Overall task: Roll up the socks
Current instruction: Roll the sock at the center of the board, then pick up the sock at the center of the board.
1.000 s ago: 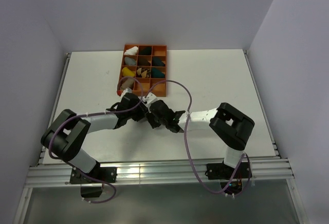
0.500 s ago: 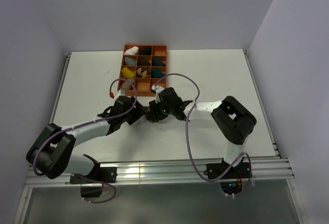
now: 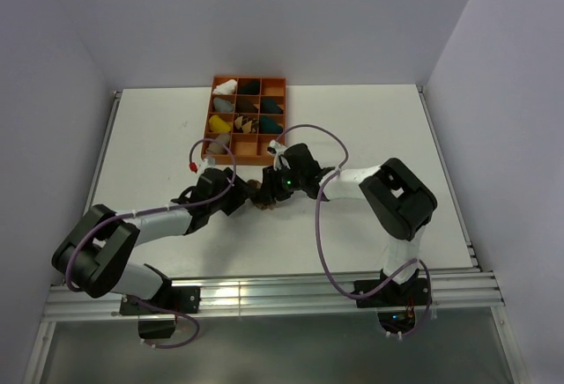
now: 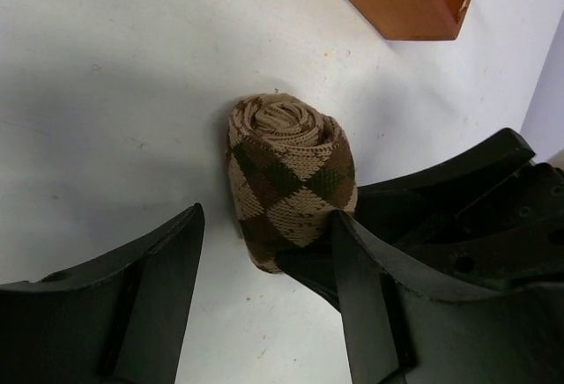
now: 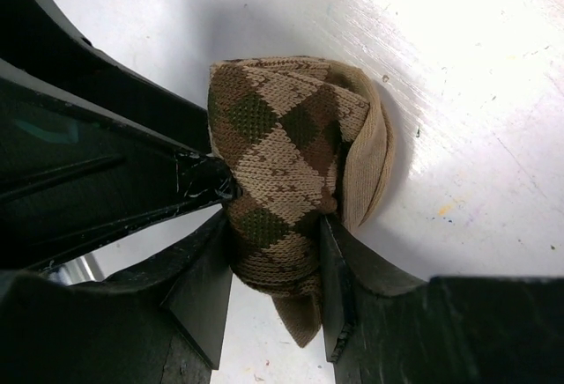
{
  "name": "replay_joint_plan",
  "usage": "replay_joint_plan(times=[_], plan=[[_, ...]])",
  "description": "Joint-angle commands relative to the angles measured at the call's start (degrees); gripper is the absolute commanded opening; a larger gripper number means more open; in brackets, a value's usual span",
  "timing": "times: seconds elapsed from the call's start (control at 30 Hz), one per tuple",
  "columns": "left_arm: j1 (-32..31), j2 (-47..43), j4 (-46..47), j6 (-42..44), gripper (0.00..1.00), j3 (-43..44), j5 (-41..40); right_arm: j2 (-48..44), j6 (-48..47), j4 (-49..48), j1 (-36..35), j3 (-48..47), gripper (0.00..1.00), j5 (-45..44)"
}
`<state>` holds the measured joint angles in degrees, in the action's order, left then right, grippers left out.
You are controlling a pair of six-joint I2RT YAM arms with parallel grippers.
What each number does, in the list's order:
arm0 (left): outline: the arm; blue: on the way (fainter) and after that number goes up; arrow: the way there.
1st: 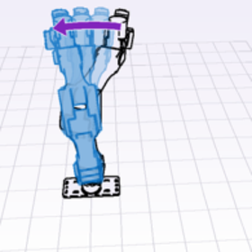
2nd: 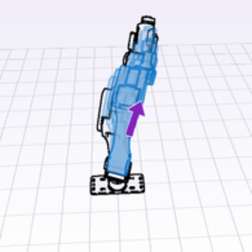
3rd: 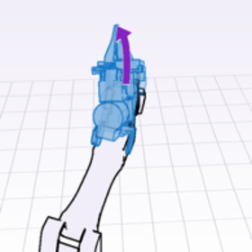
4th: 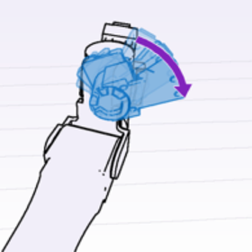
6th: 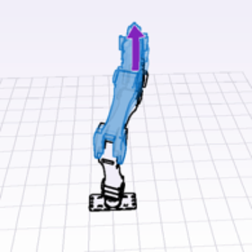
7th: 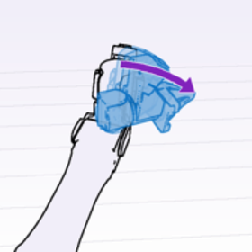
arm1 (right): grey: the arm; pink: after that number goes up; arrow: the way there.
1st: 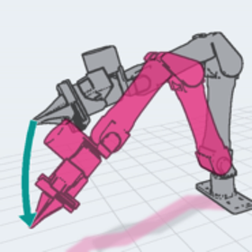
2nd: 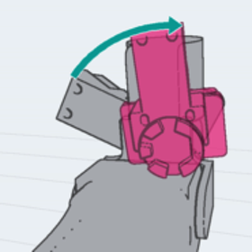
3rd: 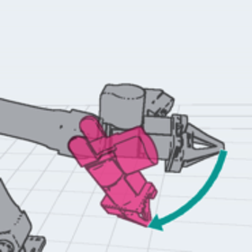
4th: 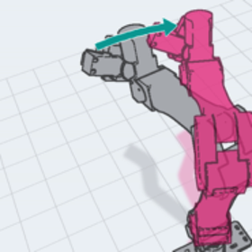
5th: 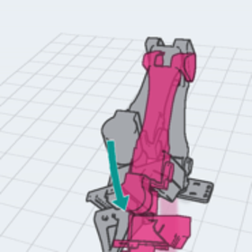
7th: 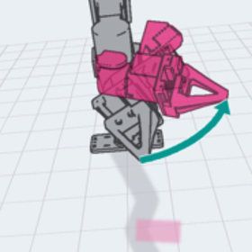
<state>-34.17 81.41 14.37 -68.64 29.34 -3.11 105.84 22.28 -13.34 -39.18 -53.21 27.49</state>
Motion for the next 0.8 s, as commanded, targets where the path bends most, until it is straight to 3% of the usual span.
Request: replay_joint_plan(times=[0.0, 0.13, 0.4, 0.53, 0.77], plan=[[-0.98, -0.37, 4.35, -1.32, 0.64, -0.95, -1.36, 3.67, 1.97, 2.72, 0.77, 2.49, 0.0, 2.39], [-1.07, 0.15, 4.35, -2.46, 0.65, -1.3, -1.28, 5.42, 3.38, 1.13, 2.0, 3.02, 0.0, 5.21], [-1.07, -1.77, 14.61, -7.91, 0.71, -7.36, -1.54, 6.39, 4.17, 1.04, 2.79, 3.03, 0.0, 5.74], [-1.07, -6.34, 15.16, -6.69, 0.74, -9.04, -4.88, 6.83, 4.26, 1.13, 2.88, 3.11, 0.0, 5.56], [-1.07, -4.24, 17.62, -5.63, 0.78, -8.16, -4.97, 7.1, 4.35, 1.3, 2.97, 2.85, 0.0, 5.74]])
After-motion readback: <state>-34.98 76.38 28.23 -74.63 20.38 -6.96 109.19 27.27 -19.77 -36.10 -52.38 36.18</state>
